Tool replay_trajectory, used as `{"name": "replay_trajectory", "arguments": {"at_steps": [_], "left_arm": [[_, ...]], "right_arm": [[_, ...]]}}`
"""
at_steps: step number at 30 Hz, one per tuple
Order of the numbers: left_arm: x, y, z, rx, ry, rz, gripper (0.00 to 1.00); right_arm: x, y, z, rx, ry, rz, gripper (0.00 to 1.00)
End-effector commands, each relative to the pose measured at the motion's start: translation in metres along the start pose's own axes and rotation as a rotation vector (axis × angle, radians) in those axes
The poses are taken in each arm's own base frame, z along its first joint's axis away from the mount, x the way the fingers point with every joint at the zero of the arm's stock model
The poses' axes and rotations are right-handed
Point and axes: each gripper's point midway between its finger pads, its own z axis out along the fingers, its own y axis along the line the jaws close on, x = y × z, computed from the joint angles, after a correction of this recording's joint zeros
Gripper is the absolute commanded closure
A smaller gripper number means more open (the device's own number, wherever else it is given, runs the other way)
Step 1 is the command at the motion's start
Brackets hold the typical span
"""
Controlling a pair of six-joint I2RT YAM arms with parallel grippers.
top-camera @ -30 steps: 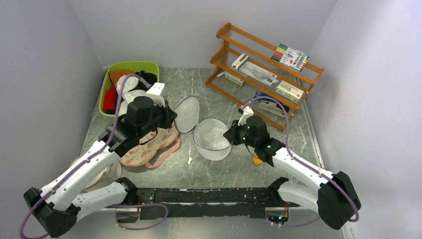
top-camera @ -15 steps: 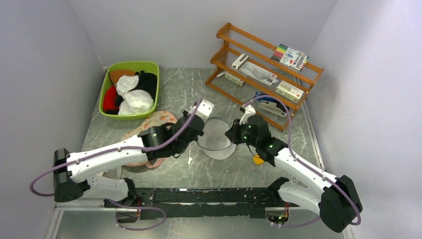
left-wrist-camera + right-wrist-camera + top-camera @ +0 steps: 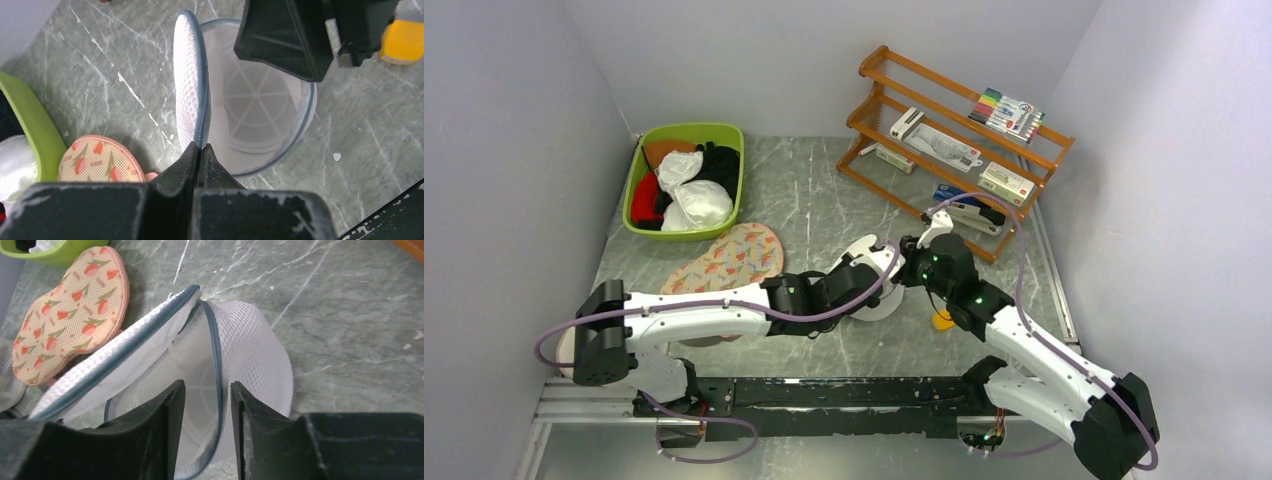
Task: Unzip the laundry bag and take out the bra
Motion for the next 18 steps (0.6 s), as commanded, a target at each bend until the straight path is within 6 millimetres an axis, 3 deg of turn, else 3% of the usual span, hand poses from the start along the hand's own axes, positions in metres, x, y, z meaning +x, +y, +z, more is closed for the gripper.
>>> {"name": "replay_trajectory", "arguments": {"at_steps": [1, 11, 18], "left_arm": [[-0.007, -0.014, 0.003, 0.037, -0.03, -0.012, 0.93], [-0.002, -0.065, 0.02, 0.214, -0.018, -0.009, 0.92], [0.014, -0.089, 0.057, 0.172, 0.116, 0.067, 0.92]], "right_arm": [[-0.016, -0.017, -0.019, 0.1, -0.077, 0.018, 0.59], [-0.096, -0.041, -0.119, 0.257, -0.458, 0.011, 0.43], [-0.106, -0.054, -0.146, 0.335, -0.512, -0.011, 0.46]]}}
